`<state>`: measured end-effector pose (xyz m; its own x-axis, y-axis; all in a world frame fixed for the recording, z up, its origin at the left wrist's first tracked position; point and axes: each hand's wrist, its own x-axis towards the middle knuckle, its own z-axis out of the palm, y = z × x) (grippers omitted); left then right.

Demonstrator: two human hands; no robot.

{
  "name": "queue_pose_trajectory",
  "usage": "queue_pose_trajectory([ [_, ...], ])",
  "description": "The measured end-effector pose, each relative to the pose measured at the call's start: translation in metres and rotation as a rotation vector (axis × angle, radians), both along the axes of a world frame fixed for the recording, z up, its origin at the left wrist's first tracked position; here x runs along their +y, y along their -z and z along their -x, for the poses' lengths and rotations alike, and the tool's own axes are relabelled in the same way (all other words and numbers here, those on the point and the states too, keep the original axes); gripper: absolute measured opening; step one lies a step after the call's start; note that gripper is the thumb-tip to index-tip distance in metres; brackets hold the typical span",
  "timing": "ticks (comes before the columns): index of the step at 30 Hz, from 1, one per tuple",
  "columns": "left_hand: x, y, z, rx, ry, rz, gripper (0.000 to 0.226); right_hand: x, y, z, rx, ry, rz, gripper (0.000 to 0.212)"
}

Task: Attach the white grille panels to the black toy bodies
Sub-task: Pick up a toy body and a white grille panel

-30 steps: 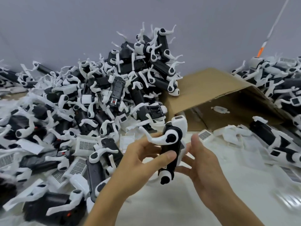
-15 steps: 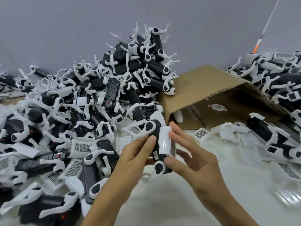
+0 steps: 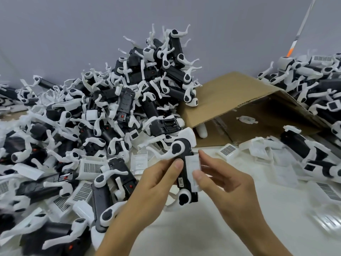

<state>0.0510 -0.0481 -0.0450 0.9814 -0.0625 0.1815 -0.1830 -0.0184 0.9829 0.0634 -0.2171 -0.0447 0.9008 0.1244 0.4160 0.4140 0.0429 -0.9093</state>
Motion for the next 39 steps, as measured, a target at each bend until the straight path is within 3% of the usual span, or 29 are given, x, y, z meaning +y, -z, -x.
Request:
queue_pose_trajectory([
  [5, -0.006, 0.001, 0.004, -0.105, -0.044, -0.196, 0.032, 0.004, 0.009, 0.001, -0.154, 0.087, 0.099, 0.042],
  [9, -0.009, -0.003, 0.005, -0.154, -0.037, -0.118, 0.030, 0.007, 0.016, 0.002, -0.163, 0.110, 0.117, 0.041],
  [14, -0.016, -0.002, 0.004, -0.085, -0.144, 0.127, 0.026, 0.011, 0.012, 0.006, -0.086, 0.029, 0.047, 0.035],
  [18, -0.016, -0.003, 0.006, -0.118, -0.111, 0.017, 0.033, 0.010, 0.009, 0.006, -0.147, 0.127, -0.012, 0.041],
  [21, -0.016, -0.002, 0.005, -0.091, -0.073, 0.156, 0.034, 0.006, 0.006, 0.003, 0.067, 0.010, -0.104, 0.055],
  [25, -0.012, -0.003, 0.002, -0.050, -0.016, 0.282, 0.032, 0.003, 0.003, -0.001, 0.268, -0.244, -0.115, 0.044],
  [30, -0.013, 0.001, 0.002, -0.070, 0.004, 0.276, 0.034, 0.004, 0.000, 0.000, 0.194, -0.123, -0.023, 0.040],
  [39, -0.017, 0.001, 0.002, -0.053, -0.033, 0.227, 0.038, 0.006, 0.001, -0.001, 0.254, -0.132, -0.129, 0.036],
])
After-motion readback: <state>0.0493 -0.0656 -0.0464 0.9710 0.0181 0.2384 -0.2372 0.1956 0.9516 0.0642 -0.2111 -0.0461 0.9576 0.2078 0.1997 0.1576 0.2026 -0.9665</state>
